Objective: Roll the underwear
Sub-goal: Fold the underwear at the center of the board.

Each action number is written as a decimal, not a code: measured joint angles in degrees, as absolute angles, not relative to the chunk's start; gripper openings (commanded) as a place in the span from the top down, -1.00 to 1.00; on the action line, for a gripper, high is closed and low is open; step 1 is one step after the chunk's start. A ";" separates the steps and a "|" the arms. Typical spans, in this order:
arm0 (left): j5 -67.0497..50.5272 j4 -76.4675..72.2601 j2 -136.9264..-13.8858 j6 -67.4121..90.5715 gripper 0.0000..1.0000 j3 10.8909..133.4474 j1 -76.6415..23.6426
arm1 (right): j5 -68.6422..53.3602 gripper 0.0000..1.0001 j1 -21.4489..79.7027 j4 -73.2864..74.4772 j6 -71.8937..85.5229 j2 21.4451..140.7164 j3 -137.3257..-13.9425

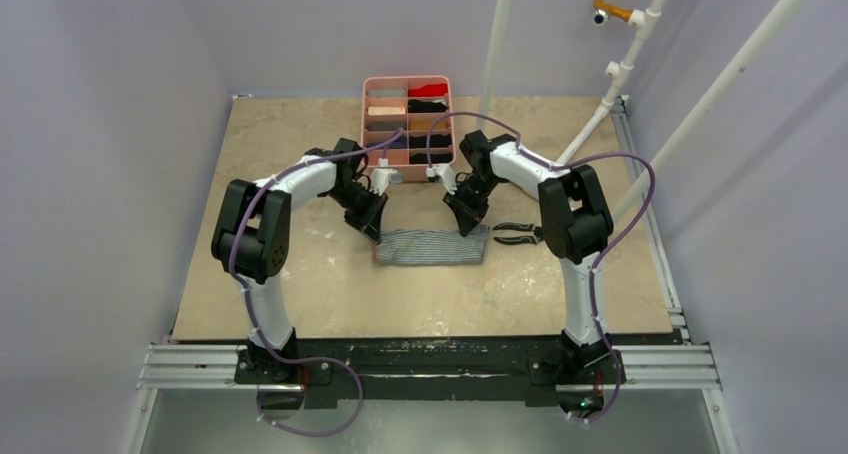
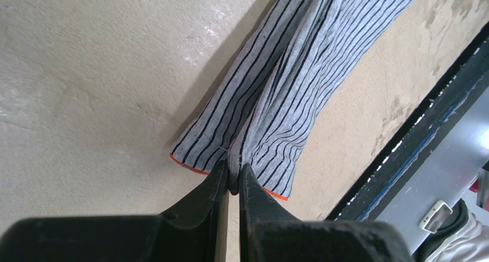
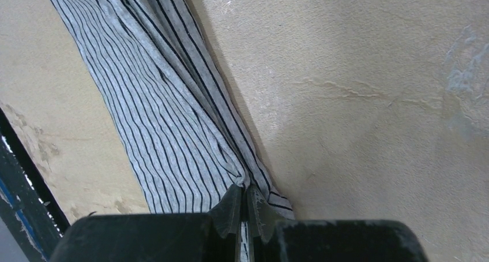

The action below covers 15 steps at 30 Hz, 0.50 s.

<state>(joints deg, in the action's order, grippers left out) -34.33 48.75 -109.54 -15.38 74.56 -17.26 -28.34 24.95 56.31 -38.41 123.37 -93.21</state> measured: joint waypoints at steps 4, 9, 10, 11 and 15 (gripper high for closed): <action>-32.23 48.25 -109.56 -14.41 1.00 74.59 -17.26 | -28.21 0.97 24.95 55.83 -38.04 123.15 -92.82; -29.54 48.31 -110.24 -13.85 1.00 74.91 -17.26 | -28.12 0.86 24.97 55.27 -37.41 122.83 -92.36; -29.36 48.42 -110.61 -13.82 1.00 75.11 -17.26 | -28.05 0.83 24.97 55.05 -37.23 122.63 -92.12; -29.23 48.42 -110.98 -13.78 1.00 75.24 -17.26 | -27.99 0.79 24.97 54.72 -37.04 122.41 -91.81; -28.91 48.69 -111.74 -13.02 1.00 75.72 -17.26 | -27.51 0.58 24.99 53.10 -36.40 121.12 -90.15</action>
<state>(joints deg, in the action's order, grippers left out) -28.91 48.69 -111.74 -13.02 75.72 -17.26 -27.51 24.99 53.10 -36.40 121.12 -90.15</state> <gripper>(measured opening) 0.066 0.136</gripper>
